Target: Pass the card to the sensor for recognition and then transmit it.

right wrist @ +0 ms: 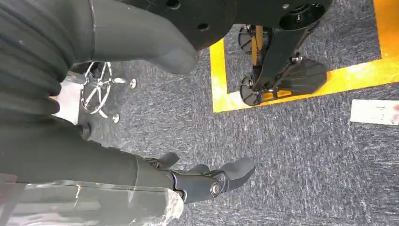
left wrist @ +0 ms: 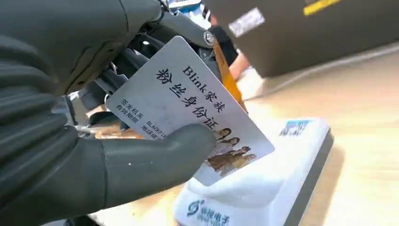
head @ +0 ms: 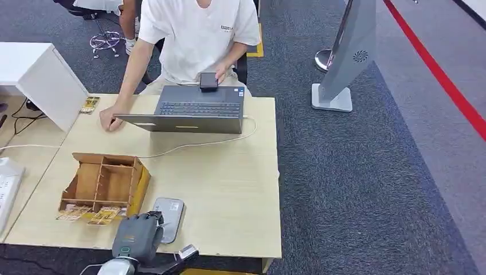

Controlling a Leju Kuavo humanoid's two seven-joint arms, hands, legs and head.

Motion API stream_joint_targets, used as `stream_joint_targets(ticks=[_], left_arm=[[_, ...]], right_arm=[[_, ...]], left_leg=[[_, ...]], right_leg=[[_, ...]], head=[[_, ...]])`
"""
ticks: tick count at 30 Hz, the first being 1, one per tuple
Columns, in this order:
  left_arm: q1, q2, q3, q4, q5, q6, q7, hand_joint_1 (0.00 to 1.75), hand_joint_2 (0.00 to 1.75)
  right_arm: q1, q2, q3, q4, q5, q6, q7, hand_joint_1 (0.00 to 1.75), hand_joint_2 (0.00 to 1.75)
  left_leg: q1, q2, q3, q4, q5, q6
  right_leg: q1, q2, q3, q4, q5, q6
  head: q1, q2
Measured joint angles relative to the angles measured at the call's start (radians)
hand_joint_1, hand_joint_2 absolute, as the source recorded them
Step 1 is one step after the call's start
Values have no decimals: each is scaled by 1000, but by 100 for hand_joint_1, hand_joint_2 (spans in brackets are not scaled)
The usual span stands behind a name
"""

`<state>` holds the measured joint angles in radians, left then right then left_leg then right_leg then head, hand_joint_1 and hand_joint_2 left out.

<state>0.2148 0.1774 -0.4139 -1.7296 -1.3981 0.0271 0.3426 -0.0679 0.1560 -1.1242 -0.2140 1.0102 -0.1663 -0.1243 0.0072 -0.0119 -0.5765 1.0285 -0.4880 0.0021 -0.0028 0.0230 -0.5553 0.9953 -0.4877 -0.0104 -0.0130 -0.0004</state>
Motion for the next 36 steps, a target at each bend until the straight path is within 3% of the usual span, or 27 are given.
stream_joint_targets(ticks=[24, 25, 27, 30, 32, 36], left_arm=[[-36, -31, 37, 75, 10, -9, -7, 175, 175], [-40, -34, 39, 78, 1, 9, -19, 175, 175], [-43, -48, 49, 76, -27, 109, -71, 175, 175], [-83, -57, 55, 0, -88, 278, -195, 175, 175], [-128, -59, 55, -56, -117, 306, -230, 175, 175], [-221, -61, 78, -132, -137, 338, -241, 175, 175]], right_arm=[[-1, -3, 2, 0, 17, 0, 3, 0, 175], [-1, -3, 2, 0, 18, 0, 3, 0, 175], [0, -3, 2, 0, 14, -18, -5, 0, 175], [-1, 10, 1, 1, 13, -82, -20, 0, 175], [-4, 18, 2, 2, 21, -93, -26, 0, 175], [-5, 27, 5, 5, 39, -93, -26, 0, 175]], left_leg=[[0, 0, 2, 0, 0, 0], [0, 0, 3, 0, 0, 0], [0, 0, 3, 0, 0, 0], [0, -3, 2, 0, 1, 0], [0, -3, 2, 0, 1, 0], [0, -3, 2, 0, 1, 0]], right_leg=[[0, 0, 3, 0, 0, 0], [0, -1, 3, 0, 0, 0], [0, 0, 2, 0, 0, 0], [0, -3, 3, 0, 0, 0], [0, -3, 4, 0, 0, 0], [0, -3, 3, 0, 1, 0]], head=[[0, 0], [0, 0], [0, 0], [1, 0], [1, 0], [0, 0]])
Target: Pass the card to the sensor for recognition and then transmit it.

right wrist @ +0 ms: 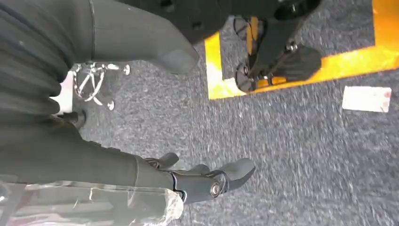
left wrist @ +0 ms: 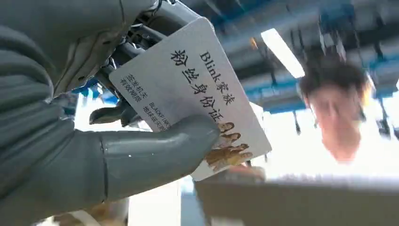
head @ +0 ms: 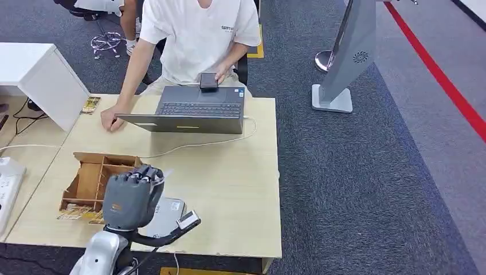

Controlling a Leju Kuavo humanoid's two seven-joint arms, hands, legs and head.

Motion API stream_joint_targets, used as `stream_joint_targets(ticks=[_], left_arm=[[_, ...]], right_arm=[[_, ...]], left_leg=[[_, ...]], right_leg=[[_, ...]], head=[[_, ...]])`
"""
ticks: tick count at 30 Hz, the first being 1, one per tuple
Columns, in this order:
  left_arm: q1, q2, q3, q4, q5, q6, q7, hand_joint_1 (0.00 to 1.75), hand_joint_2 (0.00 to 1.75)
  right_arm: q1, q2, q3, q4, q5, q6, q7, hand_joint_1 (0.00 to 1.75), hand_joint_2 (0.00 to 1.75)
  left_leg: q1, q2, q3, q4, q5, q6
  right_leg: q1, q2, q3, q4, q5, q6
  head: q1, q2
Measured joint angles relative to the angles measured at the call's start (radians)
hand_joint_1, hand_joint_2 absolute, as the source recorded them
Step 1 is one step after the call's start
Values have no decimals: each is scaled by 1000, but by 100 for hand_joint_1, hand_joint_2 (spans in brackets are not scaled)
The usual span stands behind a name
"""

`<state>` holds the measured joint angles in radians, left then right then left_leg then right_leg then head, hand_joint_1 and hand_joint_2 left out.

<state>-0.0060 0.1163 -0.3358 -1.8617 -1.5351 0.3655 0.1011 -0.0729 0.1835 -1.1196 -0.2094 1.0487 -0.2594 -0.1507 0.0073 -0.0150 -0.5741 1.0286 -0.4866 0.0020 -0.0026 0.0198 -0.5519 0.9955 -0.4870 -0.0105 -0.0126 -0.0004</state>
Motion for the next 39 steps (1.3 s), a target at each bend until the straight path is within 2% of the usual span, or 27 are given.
stream_joint_targets(ticks=[6, 11, 13, 16, 18, 21, 27, 28, 35, 39], left_arm=[[-166, 9, 100, -5, 4, -52, 7, 175, 175], [-240, 21, 164, 39, 14, -60, 10, 175, 175], [-277, 31, 198, 87, -9, -58, 29, 175, 175], [-354, 83, 236, 212, -25, -59, 85, 175, 175], [-410, 129, 242, 324, -25, -51, 143, 175, 175], [-445, 161, 242, 428, -26, -47, 174, 175, 175], [-454, 171, 242, 509, -26, -31, 185, 175, 175], [-454, 170, 242, 521, -26, -31, 185, 0, 175], [-445, 145, 259, 531, -26, -32, 130, 0, 175], [-430, 126, 266, 530, -26, -32, 121, 0, 175]], right_arm=[[-3, 4, 11, 3, 24, 17, 1, 0, 175], [-4, 6, 23, 4, 31, 22, 5, 0, 175], [-7, 7, 29, 4, 45, 25, 13, 0, 175], [-14, 7, 40, 6, 60, 34, 23, 0, 175], [-19, 7, 49, 6, 62, 38, 31, 0, 175], [-23, 7, 54, 7, 62, 38, 34, 0, 175], [-26, 7, 54, 7, 61, 36, 47, 0, 175], [-27, 7, 54, 7, 61, 35, 50, 0, 175], [-27, 7, 54, 7, 59, 34, 48, 0, 175], [-26, 7, 54, 7, 59, 34, 48, 0, 175]], left_leg=[[1, 0, 0, 0, 1, -1], [1, 0, 0, 0, 1, -1], [1, 0, 0, 0, 1, -1], [1, 1, 0, 0, 1, -2], [1, 1, 0, 0, 2, -3], [1, 1, 0, 0, 2, -3], [1, 0, -1, 0, 2, -3], [1, 0, -1, 0, 2, -3], [1, 1, -1, 0, 2, -3], [1, 1, -1, 0, 2, -3]], right_leg=[[0, 0, 0, 0, 0, -1], [1, 1, 0, 1, 0, -1], [1, 1, -1, 1, 0, -1], [1, 1, -1, 1, 0, -1], [1, 1, -1, 1, 1, -1], [1, 2, -1, 2, 1, -1], [0, 1, -1, 1, 0, -1], [0, 1, -1, 1, 0, -1], [0, 1, -1, 1, 1, -1], [0, 2, -1, 1, 1, -1]], head=[[0, 0], [0, 0], [0, 0], [0, 0], [0, 0], [0, 0], [0, 0], [0, 0], [0, 0], [0, 0]])
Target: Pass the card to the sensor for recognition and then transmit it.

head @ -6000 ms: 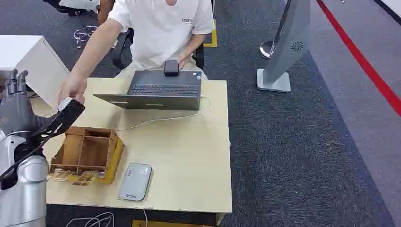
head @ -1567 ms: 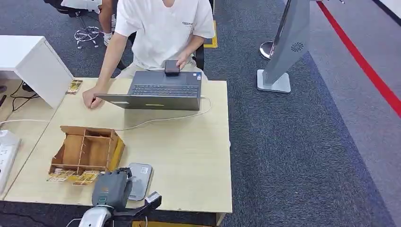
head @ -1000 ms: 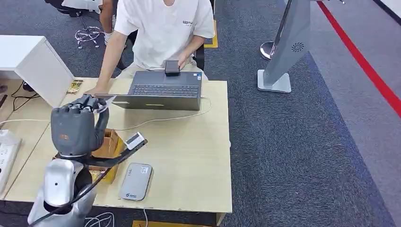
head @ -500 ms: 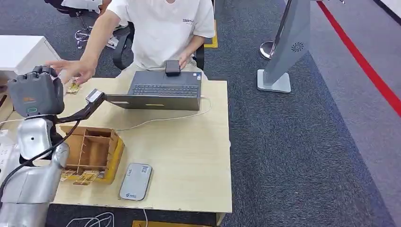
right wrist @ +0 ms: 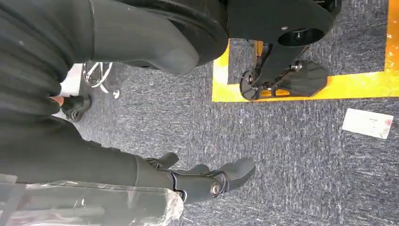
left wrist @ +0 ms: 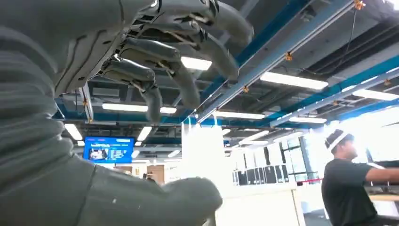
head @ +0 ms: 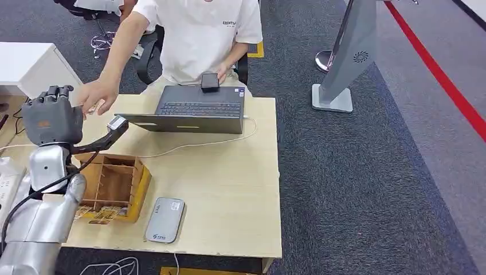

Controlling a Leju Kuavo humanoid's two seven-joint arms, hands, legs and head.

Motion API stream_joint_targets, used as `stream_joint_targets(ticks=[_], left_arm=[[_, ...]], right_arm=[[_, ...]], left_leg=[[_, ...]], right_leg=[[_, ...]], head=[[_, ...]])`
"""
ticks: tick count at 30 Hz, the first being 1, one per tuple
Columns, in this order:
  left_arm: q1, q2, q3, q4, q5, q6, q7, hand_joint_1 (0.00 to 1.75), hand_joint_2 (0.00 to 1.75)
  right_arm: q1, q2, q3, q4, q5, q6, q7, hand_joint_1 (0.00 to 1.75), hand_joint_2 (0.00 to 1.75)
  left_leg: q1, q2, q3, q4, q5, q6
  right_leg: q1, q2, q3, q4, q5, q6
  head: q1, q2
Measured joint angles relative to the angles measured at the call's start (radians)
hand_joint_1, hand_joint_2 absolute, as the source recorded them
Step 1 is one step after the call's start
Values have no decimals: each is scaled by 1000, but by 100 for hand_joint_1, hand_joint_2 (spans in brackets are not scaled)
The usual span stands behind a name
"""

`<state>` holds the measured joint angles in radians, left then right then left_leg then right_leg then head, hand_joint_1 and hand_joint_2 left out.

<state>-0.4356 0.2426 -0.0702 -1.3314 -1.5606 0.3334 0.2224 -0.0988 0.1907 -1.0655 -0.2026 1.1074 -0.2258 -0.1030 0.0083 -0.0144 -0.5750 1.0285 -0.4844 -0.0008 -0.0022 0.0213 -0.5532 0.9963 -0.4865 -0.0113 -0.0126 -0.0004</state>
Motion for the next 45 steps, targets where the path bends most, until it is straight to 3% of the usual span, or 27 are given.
stream_joint_targets(ticks=[17, 20, 21, 25, 27, 29, 30, 31, 32, 35, 39, 40, 45], left_arm=[[4, -23, 9, 0, 0, 0, -5, 0, 175], [22, -47, 10, -38, 32, -61, -65, 0, 175], [53, -69, 6, -98, 40, -119, -97, 0, 175], [168, -93, -67, -276, 4, -201, -91, 0, 175], [247, -62, -156, -379, 0, -187, -3, 0, 175], [293, 5, -255, -443, 0, -156, 128, 0, 175], [313, 65, -328, -479, -1, -133, 206, 0, 175], [327, 81, -349, -490, 0, -126, 226, 0, 175], [354, 142, -443, -531, -1, -103, 302, 0, 175], [400, 226, -578, -570, -1, -79, 378, 0, 175], [438, 268, -650, -593, -1, -61, 357, 0, 175], [466, 272, -656, -602, -1, -58, 302, 0, 175], [568, 267, -654, -625, -1, -48, 222, 0, 175]], right_arm=[[0, 0, 0, 0, 0, 0, 0, 0, 175], [1, 0, 0, 0, -17, -2, -5, 0, 175], [4, 0, -2, 0, -33, -7, -8, 0, 175], [11, 2, -14, 0, -66, -18, -11, 0, 175], [14, 5, -29, 0, -86, -19, -16, 0, 175], [15, 6, -42, 0, -105, -19, -21, 0, 175], [16, 7, -51, 0, -114, -20, -23, 0, 175], [16, 7, -55, 0, -116, -20, -24, 0, 175], [16, 8, -65, 0, -125, -20, -24, 0, 175], [16, 8, -82, 0, -135, -23, -24, 0, 175], [16, 8, -92, 0, -139, -24, -24, 0, 175], [16, 8, -98, 0, -142, -25, -26, 0, 175], [16, 9, -112, 0, -147, -3, -38, 0, 175]], left_leg=[[0, 0, 0, 0, 0, 0], [0, 0, 0, 0, 0, 0], [0, 0, 0, 0, 0, 0], [-1, 1, 0, 0, -3, 2], [-1, 3, 0, 0, -4, 1], [0, 4, -1, 0, -4, 1], [0, 3, -1, 0, -4, 1], [0, 3, -1, 0, -5, 0], [0, 3, 0, 0, -5, 0], [1, 3, 0, -1, -5, 0], [1, 3, 0, -1, -4, 0], [1, 3, 0, -1, -4, 0], [1, 3, 0, -1, -5, 0]], right_leg=[[0, 0, 0, 0, 0, 0], [0, 0, 0, 0, 0, 0], [0, 0, 0, 0, 0, 0], [0, 2, 0, -1, 0, 0], [0, 4, -1, -1, -1, 0], [0, 5, -2, -1, -1, 0], [0, 5, -2, -1, -2, 0], [0, 4, -2, -1, -2, 0], [0, 4, -2, -1, -2, 0], [1, 4, -2, -1, -2, -1], [1, 4, -1, -1, -2, -1], [1, 4, -1, -1, -2, -1], [1, 4, 0, -1, -2, -1]], head=[[0, 0], [0, 0], [0, 0], [0, 0], [1, 0], [2, 0], [-1, 0], [-1, 0], [-1, 0], [-2, 0], [-2, 0], [-2, 0], [-2, 0]])
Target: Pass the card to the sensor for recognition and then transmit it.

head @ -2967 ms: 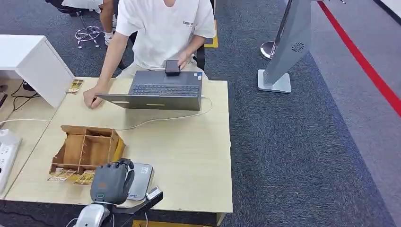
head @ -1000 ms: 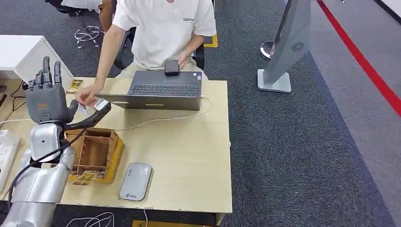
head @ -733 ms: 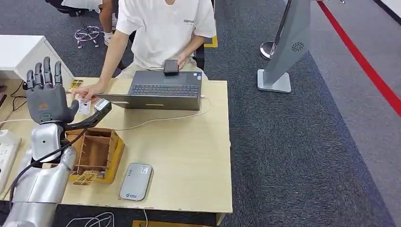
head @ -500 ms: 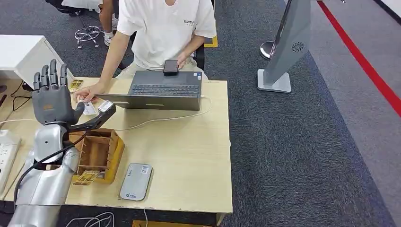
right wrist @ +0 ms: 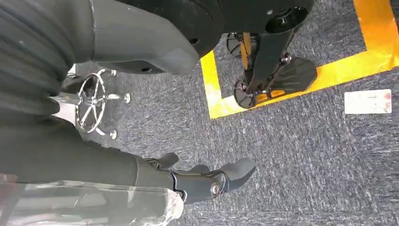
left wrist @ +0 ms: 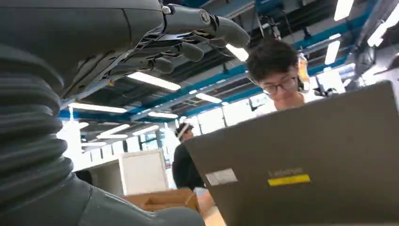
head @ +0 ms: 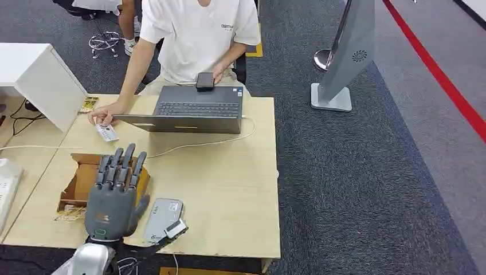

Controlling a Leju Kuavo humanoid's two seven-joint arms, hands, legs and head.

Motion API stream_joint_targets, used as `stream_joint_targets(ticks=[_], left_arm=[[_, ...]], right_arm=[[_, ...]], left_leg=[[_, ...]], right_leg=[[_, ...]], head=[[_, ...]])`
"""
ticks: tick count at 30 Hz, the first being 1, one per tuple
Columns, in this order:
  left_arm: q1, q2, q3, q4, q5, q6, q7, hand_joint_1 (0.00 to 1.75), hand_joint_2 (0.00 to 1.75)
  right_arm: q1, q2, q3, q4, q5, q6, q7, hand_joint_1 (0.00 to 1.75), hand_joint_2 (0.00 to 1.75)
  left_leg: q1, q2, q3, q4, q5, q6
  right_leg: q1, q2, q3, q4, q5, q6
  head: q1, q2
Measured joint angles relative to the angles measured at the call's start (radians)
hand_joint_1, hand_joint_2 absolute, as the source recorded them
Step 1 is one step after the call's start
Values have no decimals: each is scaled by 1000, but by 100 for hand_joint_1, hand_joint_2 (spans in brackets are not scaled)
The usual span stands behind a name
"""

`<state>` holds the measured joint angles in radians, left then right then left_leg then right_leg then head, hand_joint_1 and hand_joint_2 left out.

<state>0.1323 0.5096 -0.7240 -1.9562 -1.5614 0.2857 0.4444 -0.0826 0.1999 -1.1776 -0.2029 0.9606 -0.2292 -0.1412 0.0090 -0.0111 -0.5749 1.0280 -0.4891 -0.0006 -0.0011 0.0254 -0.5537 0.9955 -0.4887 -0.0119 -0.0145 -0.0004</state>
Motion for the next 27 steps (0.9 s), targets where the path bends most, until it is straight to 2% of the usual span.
stream_joint_targets(ticks=[3, 8, 12, 21, 24, 27], left_arm=[[91, -21, 27, -2, 0, 21, -13, 0, 175], [213, -60, 121, -2, 0, 84, 1, 0, 175], [251, -79, 161, -2, 0, 90, -3, 0, 175], [273, -98, 189, -2, 0, 92, -4, 0, 175], [290, -119, 227, 7, 0, 127, -24, 0, 175], [305, -152, 293, 38, 1, 239, -83, 0, 175]], right_arm=[[5, -7, -4, -3, 0, 54, 0, 0, 175], [11, -16, -14, -10, 4, 64, 6, 0, 175], [14, -19, -15, -13, 5, 63, 5, 0, 175], [14, -20, -15, -15, 6, 63, 5, 0, 175], [15, -22, -15, -15, 16, 65, 2, 0, 175], [15, -26, -15, -15, 25, 74, -3, 0, 175]], left_leg=[[0, 0, 0, 0, -1, 0], [0, 0, 0, 0, -2, 1], [0, -1, 0, 0, -2, 1], [0, -1, 1, 0, -2, 1], [0, -1, 1, 0, -2, 1], [0, -1, 1, 0, -2, 1]], right_leg=[[0, 0, -1, 0, -1, 0], [0, -1, 0, 0, -2, 1], [0, -2, 1, 0, -2, 1], [0, -2, 1, 0, -2, 1], [0, -2, 1, 0, -2, 1], [0, -2, 1, 0, -2, 1]], head=[[0, 0], [0, 0], [0, 0], [0, 0], [0, 0], [0, 0]])
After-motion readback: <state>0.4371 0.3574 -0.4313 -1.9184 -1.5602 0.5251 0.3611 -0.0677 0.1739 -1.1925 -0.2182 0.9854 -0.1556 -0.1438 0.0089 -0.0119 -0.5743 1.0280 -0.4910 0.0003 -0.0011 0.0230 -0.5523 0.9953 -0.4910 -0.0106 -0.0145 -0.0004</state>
